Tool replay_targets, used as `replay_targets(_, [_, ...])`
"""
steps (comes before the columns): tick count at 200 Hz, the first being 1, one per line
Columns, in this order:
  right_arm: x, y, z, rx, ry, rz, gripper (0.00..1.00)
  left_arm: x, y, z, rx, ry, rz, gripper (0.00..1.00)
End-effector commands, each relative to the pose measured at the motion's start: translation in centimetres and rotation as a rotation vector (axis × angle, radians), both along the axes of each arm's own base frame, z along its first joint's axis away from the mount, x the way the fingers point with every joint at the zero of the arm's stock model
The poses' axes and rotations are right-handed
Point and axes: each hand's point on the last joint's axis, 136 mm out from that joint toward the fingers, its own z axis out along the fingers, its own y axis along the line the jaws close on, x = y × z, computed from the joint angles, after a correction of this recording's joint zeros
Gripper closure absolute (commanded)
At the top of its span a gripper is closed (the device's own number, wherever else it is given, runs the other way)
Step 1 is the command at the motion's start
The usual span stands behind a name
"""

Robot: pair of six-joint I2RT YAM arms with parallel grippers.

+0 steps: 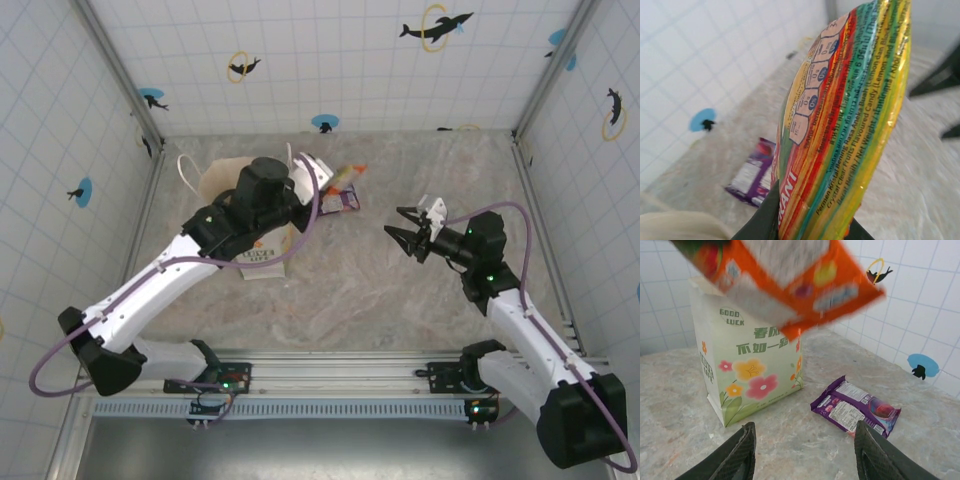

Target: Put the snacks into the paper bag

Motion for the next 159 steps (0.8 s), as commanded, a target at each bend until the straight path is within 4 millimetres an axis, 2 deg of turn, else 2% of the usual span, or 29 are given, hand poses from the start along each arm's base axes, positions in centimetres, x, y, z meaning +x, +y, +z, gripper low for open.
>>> replay_targets(1, [0.5, 0.0, 0.7, 0.042, -0.007, -0.011, 0.47, 1.6, 3.0, 7.5, -0.198, -0.073, 0.234, 0.93])
replay_targets(41, [0.8, 0.7, 0.7, 0.046, 0.025, 0.027, 0.47, 1.9, 7.1, 12.7, -0.311, -0.072, 0.444, 0.94])
replay_targets(69, [0.7, 0.9, 0.1, 0.046, 0.045, 0.039, 0.48, 1.4, 9.7, 14.5, -0.344, -0.073, 0.545, 0.96])
replay_targets(91, [0.7, 1.1, -0.3, 0.043, 0.056, 0.044, 0.48, 1.3, 11.2, 14.1, -0.313, -0.036, 0.63, 0.95])
replay_targets(129, [0.5, 1.3, -0.8, 0.034, 0.066, 0.052, 0.49, 1.4, 11.9, 11.6, -0.264, 0.045, 0.709, 0.96])
replay_targets(159, [0.3, 1.5, -1.2, 0.027, 0.075, 0.061, 0.49, 2.3, 13.6, 9.4, -0.195, 0.096, 0.801, 0.96])
